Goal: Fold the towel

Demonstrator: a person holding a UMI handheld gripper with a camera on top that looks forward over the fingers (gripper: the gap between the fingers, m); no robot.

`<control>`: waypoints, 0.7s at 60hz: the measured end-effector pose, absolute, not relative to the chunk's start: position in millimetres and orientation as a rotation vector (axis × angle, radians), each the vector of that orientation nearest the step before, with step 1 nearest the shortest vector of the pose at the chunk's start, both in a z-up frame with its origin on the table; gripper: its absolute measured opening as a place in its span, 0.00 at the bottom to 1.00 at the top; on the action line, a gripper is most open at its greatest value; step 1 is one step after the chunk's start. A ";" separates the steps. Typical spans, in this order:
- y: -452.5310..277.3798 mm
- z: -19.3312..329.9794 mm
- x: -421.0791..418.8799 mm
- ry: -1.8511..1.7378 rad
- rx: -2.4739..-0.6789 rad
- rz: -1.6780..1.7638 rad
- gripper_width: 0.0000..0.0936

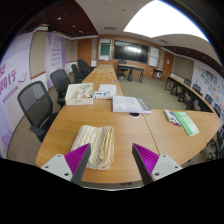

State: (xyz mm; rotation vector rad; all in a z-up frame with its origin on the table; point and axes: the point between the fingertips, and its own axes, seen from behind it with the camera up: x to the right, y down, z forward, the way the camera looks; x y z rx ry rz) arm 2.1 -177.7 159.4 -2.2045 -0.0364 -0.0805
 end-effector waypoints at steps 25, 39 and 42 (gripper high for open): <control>-331.9 237.7 -50.8 0.018 -2.127 -0.138 0.91; -361.9 257.8 -49.3 0.053 -2.088 -0.166 0.91; -363.6 259.9 -50.0 0.051 -2.082 -0.170 0.91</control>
